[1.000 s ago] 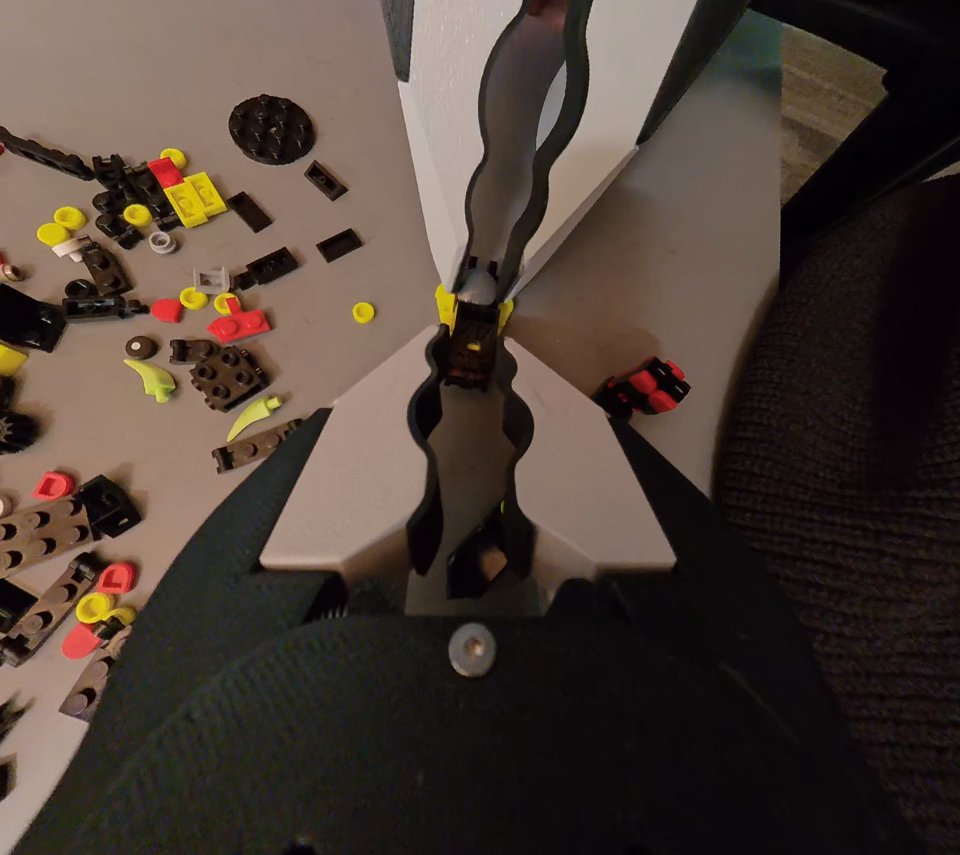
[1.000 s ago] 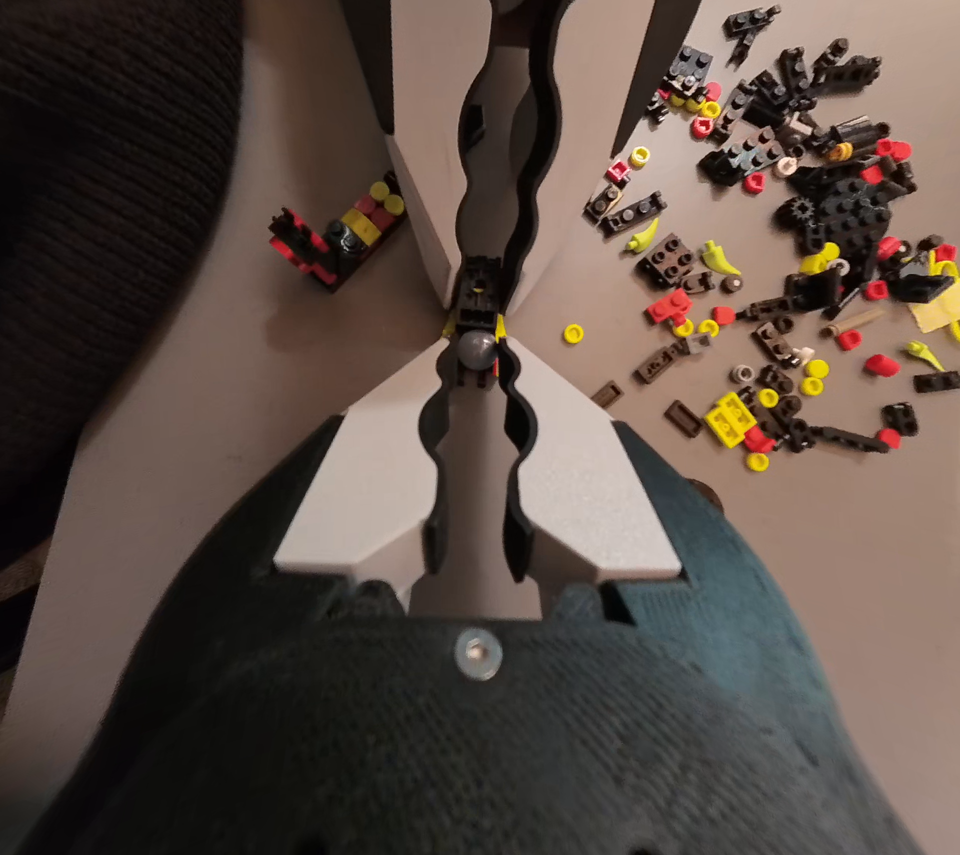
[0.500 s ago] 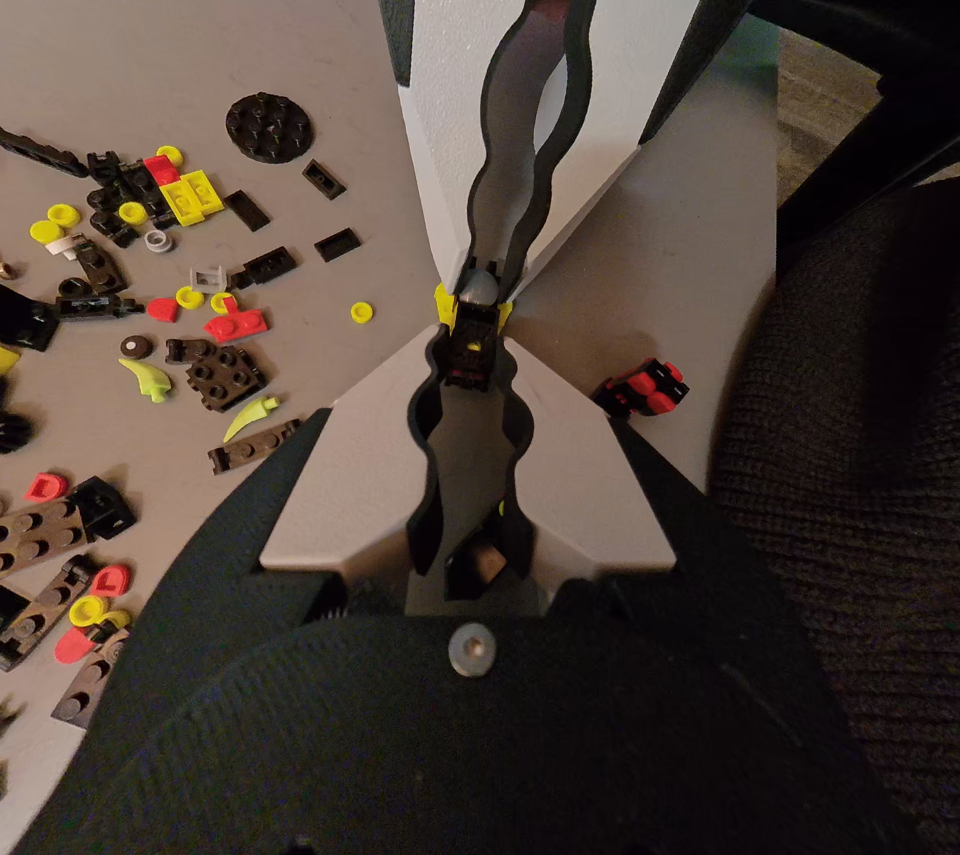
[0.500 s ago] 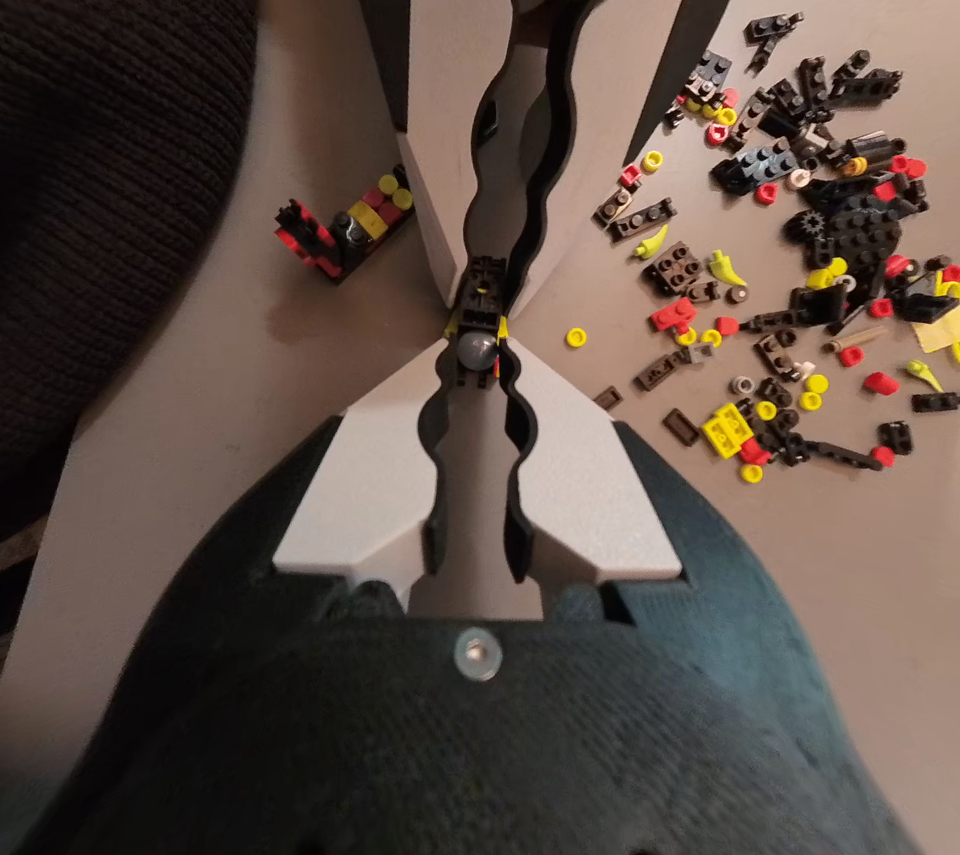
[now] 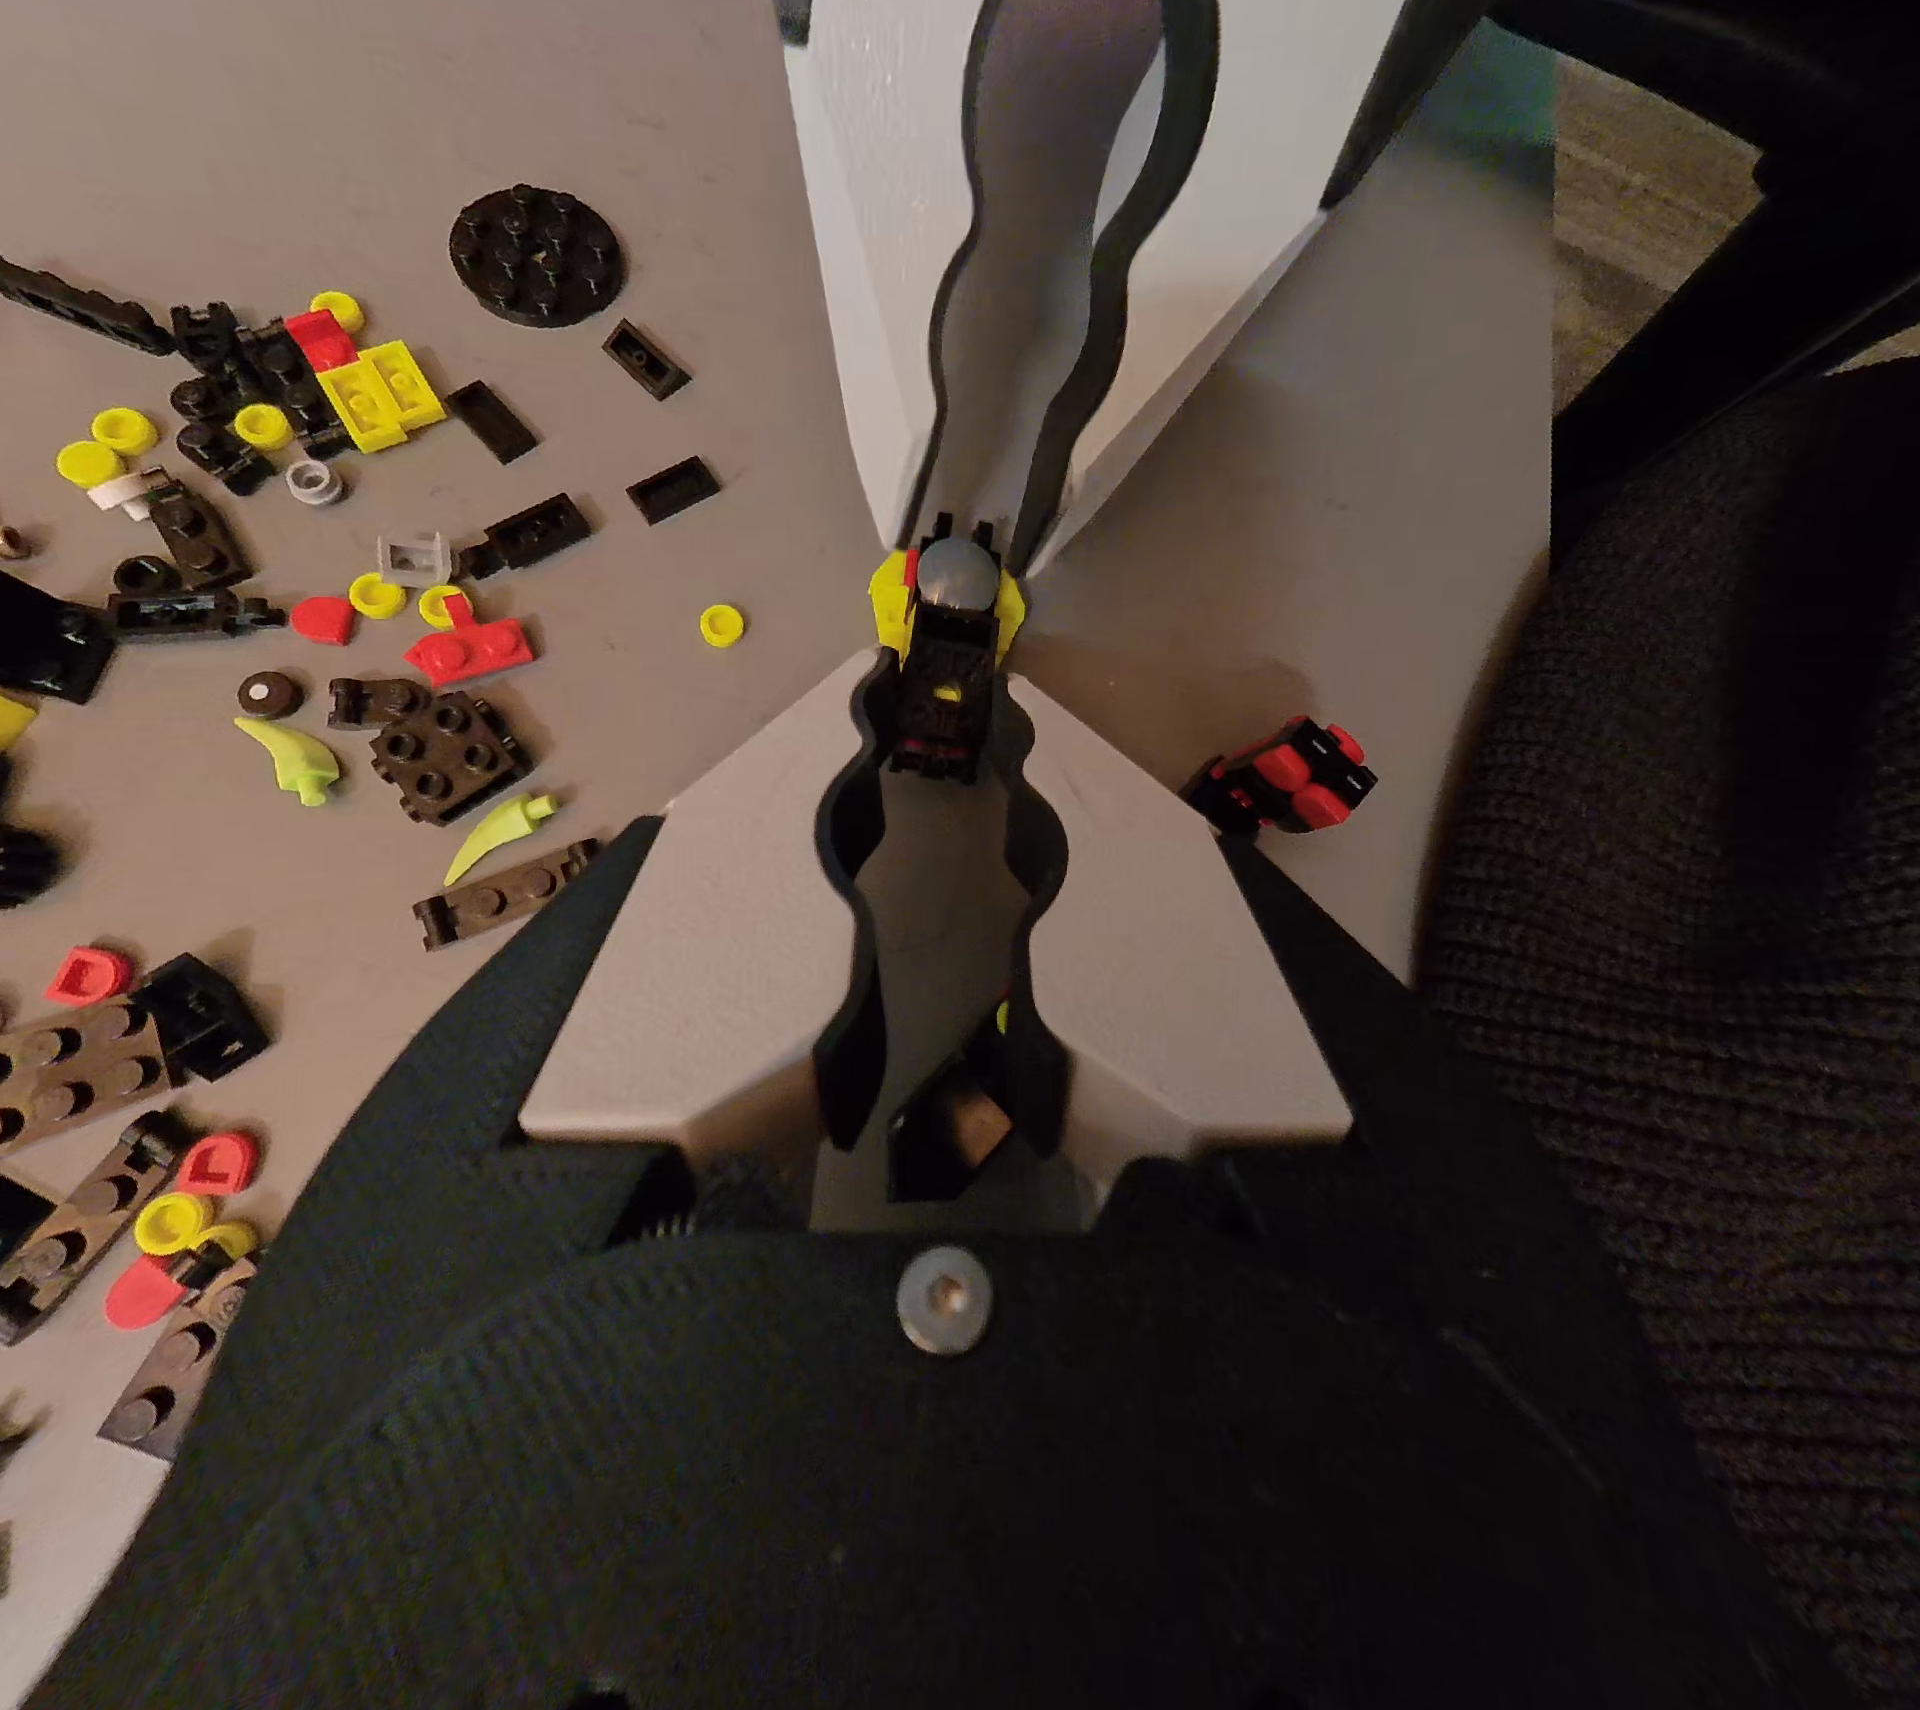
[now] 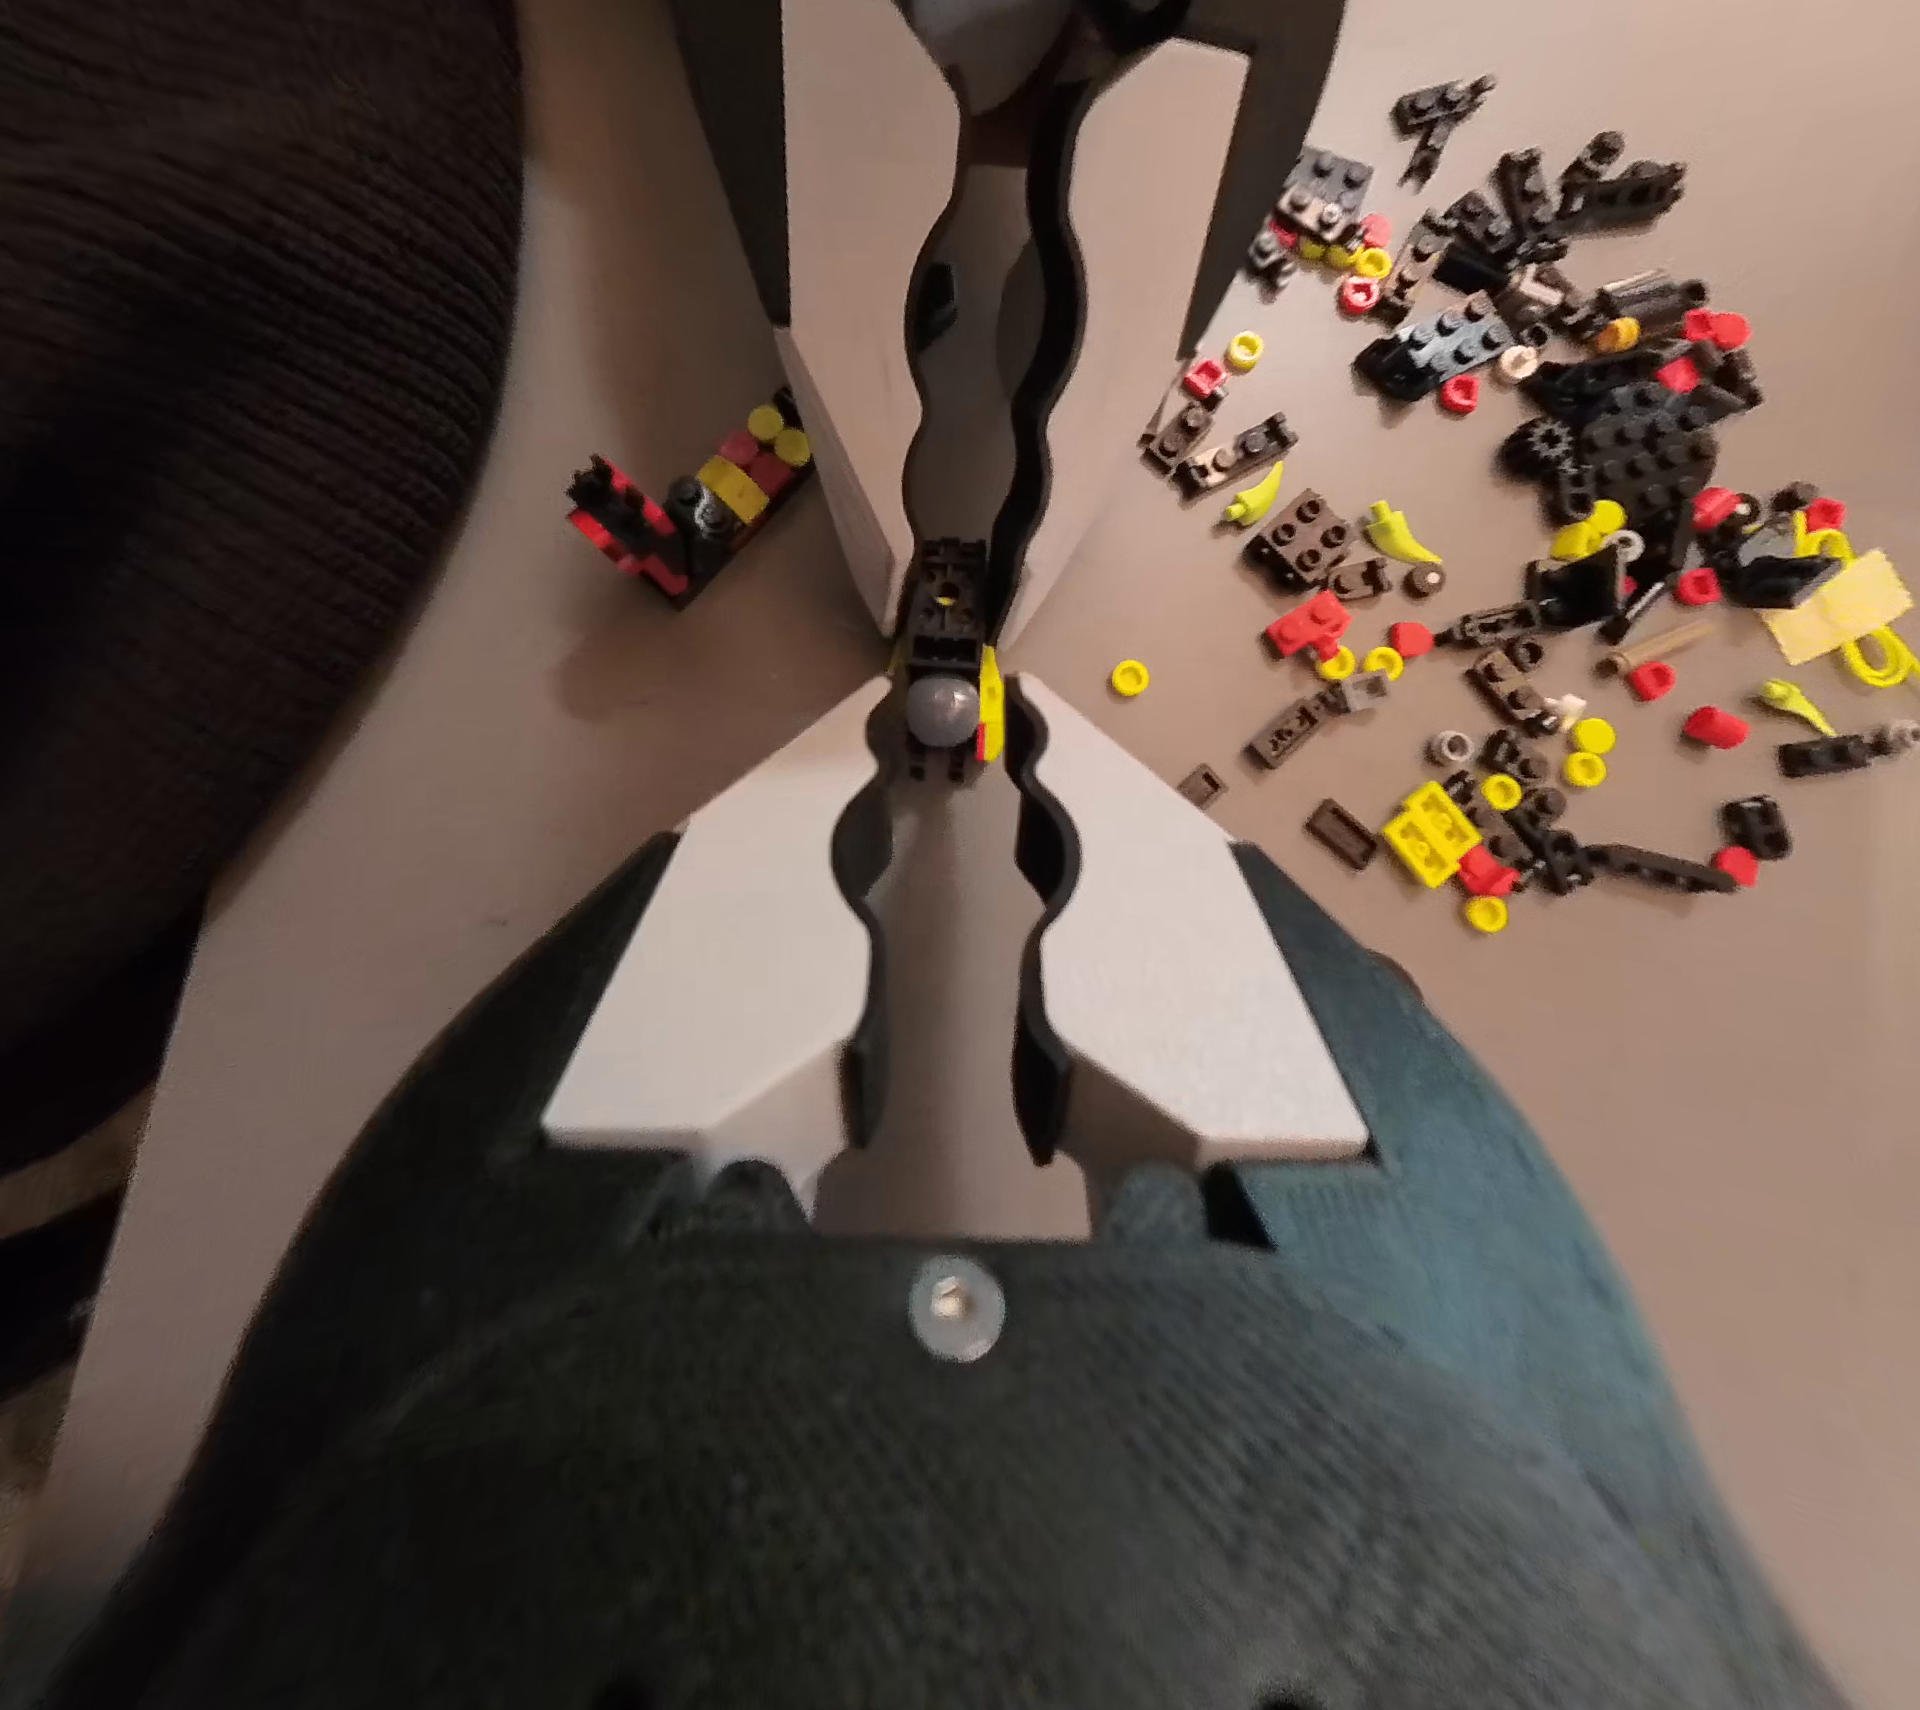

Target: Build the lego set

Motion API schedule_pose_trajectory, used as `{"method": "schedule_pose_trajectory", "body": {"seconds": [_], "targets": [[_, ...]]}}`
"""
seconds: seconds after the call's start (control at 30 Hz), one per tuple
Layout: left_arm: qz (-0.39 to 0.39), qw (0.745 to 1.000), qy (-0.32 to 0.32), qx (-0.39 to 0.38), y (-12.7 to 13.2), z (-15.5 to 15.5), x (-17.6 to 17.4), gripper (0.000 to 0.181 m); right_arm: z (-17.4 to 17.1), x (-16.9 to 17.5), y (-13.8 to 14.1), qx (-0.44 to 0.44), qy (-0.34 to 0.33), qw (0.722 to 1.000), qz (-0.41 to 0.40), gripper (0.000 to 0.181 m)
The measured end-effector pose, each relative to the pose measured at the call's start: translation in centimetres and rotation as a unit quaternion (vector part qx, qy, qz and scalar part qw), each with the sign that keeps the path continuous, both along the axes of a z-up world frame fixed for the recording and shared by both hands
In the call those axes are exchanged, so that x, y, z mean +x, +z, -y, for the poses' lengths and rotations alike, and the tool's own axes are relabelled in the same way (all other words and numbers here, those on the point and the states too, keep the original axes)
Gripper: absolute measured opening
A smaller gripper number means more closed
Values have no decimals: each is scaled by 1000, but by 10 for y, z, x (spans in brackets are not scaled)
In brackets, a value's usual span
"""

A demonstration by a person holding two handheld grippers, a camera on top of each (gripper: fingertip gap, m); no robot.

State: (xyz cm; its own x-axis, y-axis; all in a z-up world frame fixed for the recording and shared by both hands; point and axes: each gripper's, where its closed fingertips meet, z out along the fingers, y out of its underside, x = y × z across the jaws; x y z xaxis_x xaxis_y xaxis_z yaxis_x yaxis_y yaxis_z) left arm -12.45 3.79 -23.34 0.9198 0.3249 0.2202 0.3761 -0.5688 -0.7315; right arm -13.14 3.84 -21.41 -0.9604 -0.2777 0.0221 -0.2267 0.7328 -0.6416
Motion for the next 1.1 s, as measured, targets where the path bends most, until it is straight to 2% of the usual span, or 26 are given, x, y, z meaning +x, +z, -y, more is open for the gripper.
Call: {"method": "schedule_pose_trajectory", "body": {"seconds": [0.17,0.73,1.1], "targets": [[0,1000,-1,0,0,0,0,14,-2,1,-3,2,-19,1000,5,9],[3,1000,-1,1,0,0,1,14,-3,4,-8,10,-12,1000,23,0],[3,1000,-1,0,0,-1,1,14,2,5,-10,9,-18,1000,23,0]]}}
